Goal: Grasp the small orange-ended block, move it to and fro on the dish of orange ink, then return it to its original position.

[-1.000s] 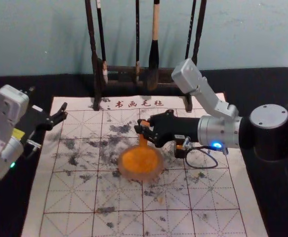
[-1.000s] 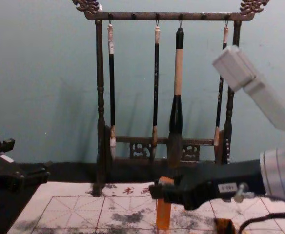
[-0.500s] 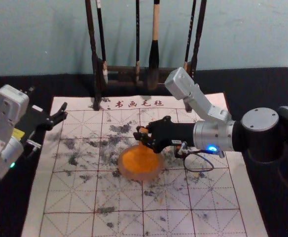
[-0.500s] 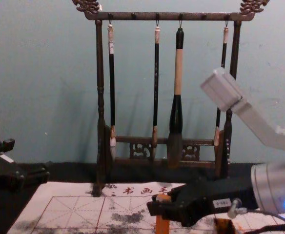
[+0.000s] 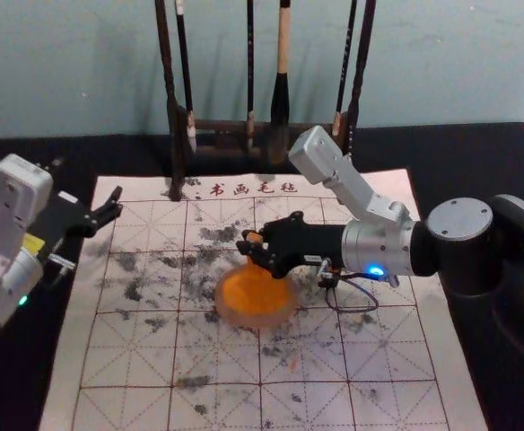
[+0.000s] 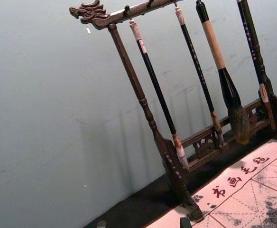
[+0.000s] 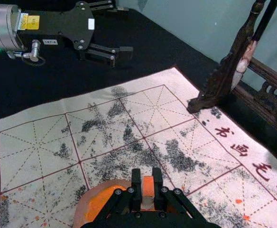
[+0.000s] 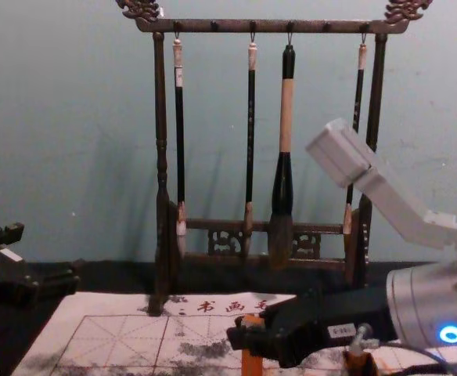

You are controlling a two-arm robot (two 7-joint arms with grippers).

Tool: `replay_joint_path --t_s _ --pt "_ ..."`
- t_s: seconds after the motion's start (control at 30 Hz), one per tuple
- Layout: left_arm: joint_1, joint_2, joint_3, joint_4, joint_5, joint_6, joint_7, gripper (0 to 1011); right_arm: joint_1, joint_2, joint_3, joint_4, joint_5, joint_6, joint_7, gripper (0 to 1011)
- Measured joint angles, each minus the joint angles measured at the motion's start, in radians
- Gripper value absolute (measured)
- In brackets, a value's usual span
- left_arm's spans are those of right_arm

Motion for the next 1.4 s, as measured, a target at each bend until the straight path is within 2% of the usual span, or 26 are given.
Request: replay_joint_path --t_s 0.4,0.83,1.2,1.4 --pt "0.000 0.000 0.000 0.000 0.000 0.000 0.000 1001 0.002 0.007 -0.001 -0.006 -0.010 -0.001 0.006 109" --pt "0.000 0.000 0.000 0.000 0.000 0.000 0.000 1001 -0.024 0.051 0.005 -0.056 -0.012 0.003 0.020 109" --pt "0.000 0.000 0.000 0.000 0.000 0.000 0.000 1001 -0.070 0.108 0.006 -0.140 0.018 0.010 0.050 109" --pt "0.000 0.000 0.000 0.000 0.000 0.000 0.000 1001 -0.079 0.116 -0.004 -0.158 0.028 0.013 0.058 109"
